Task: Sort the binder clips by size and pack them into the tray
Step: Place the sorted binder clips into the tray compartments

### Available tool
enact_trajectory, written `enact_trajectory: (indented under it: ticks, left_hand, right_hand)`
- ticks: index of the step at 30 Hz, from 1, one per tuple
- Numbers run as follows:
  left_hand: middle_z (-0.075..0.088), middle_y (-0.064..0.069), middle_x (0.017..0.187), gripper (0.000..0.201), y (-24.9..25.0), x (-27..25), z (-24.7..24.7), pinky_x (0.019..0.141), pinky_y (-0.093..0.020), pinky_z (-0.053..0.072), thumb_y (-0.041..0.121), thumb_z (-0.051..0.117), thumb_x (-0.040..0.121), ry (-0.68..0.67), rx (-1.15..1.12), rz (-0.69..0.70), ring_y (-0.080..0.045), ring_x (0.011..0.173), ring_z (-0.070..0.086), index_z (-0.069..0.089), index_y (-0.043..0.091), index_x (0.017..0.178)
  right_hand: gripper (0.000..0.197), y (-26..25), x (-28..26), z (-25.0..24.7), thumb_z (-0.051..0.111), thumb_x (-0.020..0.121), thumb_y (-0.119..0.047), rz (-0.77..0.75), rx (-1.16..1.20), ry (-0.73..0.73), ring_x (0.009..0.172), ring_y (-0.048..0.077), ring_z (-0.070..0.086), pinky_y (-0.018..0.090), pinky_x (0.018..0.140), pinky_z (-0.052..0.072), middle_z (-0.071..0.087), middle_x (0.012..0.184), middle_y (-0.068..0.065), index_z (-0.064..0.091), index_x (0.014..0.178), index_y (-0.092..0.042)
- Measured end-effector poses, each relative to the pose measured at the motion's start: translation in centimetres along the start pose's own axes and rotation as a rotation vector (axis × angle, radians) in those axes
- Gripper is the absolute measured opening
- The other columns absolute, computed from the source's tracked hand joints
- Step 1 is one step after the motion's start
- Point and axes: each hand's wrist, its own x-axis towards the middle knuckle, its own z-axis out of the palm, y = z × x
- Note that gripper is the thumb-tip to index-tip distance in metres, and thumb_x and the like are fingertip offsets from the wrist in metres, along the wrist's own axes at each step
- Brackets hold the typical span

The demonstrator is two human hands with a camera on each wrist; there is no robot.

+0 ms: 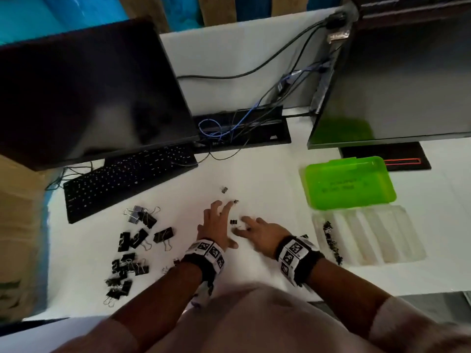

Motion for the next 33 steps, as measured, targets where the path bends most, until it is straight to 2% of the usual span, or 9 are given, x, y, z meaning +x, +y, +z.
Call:
enact_trajectory:
  ticks: [3,9,16,21,23,25,28,30,33]
  left_hand:
    - [-0.003,0.000,0.152,0.128,-1.7,0.5,-0.7,0.094,-0.048,0.047,0.011,0.087,0.056,-0.048,-0.098,-0.007,-0.027,0.134,0.020,0.000,0.040,0.145]
    - [-0.005,-0.002,0.152,0.136,-3.4,3.0,-1.2,0.109,-0.041,0.037,0.007,0.090,0.049,-0.051,-0.240,0.063,-0.026,0.139,0.020,0.000,0.034,0.147]
    - [-0.020,-0.001,0.155,0.122,-2.7,5.7,-2.8,0.110,-0.048,0.031,0.014,0.085,0.061,-0.079,0.094,0.224,-0.026,0.144,-0.004,0.001,0.040,0.145]
    - [0.019,-0.002,0.155,0.064,-2.1,6.1,-1.5,0.108,-0.029,0.036,0.001,0.066,0.080,-0.133,0.053,0.434,-0.019,0.140,0.021,0.047,0.028,0.134]
    - [0.043,-0.002,0.135,0.040,-2.2,6.0,-0.9,0.096,-0.019,0.045,0.001,0.063,0.081,-0.097,-0.107,0.331,-0.012,0.116,0.047,0.064,0.025,0.113]
    - [0.054,0.001,0.109,0.012,-2.1,5.7,-0.9,0.088,-0.025,0.050,0.019,0.065,0.076,-0.089,-0.277,0.195,-0.010,0.086,0.061,0.066,0.025,0.087]
    - [0.055,-0.001,0.094,0.015,-1.7,5.7,-0.7,0.075,-0.040,0.048,0.028,0.061,0.071,-0.107,-0.433,0.128,-0.022,0.073,0.063,0.058,0.015,0.078]
    - [0.056,-0.003,0.093,0.010,-1.4,5.5,-0.9,0.065,-0.033,0.043,0.020,0.060,0.074,-0.112,-0.451,0.116,-0.022,0.069,0.061,0.059,0.012,0.079]
    - [0.056,-0.006,0.104,0.031,-1.2,6.2,-0.9,0.081,-0.038,0.047,0.023,0.059,0.064,-0.072,-0.337,0.193,-0.022,0.080,0.059,0.063,0.005,0.090]
  right_hand:
    - [0.063,-0.8,1.4,-0.6,0.033,0.095,-0.001,-0.030,-0.043,-0.036,0.126,0.037,0.033,0.050,0.087,0.048,0.013,0.153,0.011,0.016,0.146,-0.034]
    - [0.049,-0.6,2.6,-0.9,0.035,0.095,-0.003,-0.016,-0.009,0.054,0.113,0.035,0.043,0.049,0.076,0.051,0.021,0.145,0.011,0.024,0.140,-0.019]
    - [0.047,-0.5,4.2,0.2,0.036,0.094,0.000,-0.062,-0.196,0.051,0.117,0.042,0.036,0.051,0.070,0.053,0.028,0.143,0.019,0.036,0.138,-0.017]
    - [0.028,1.7,3.6,1.6,0.061,0.078,-0.004,-0.107,-0.272,0.113,0.088,0.034,0.058,0.037,0.056,0.057,0.061,0.111,0.013,0.065,0.104,-0.013]
    - [0.030,2.7,2.9,2.3,0.077,0.063,-0.011,-0.072,-0.256,0.138,0.072,0.024,0.061,0.025,0.045,0.053,0.065,0.094,0.003,0.069,0.090,-0.020]
    - [0.020,2.8,2.2,2.2,0.074,0.068,-0.014,-0.017,-0.207,0.150,0.070,0.025,0.062,0.025,0.053,0.054,0.065,0.087,0.003,0.069,0.087,-0.019]
    - [0.022,2.9,0.7,1.3,0.050,0.089,-0.009,0.082,-0.027,0.125,0.093,0.033,0.057,0.036,0.080,0.049,0.061,0.104,0.012,0.064,0.105,-0.011]
    - [0.026,3.2,-0.9,0.4,0.053,0.087,-0.010,0.185,0.148,0.195,0.097,0.032,0.057,0.034,0.083,0.044,0.063,0.107,0.012,0.066,0.110,-0.013]
    - [0.023,4.6,-3.8,-0.7,0.068,0.080,-0.016,0.334,0.330,0.397,0.090,0.030,0.063,0.030,0.076,0.047,0.067,0.096,0.010,0.071,0.102,-0.016]
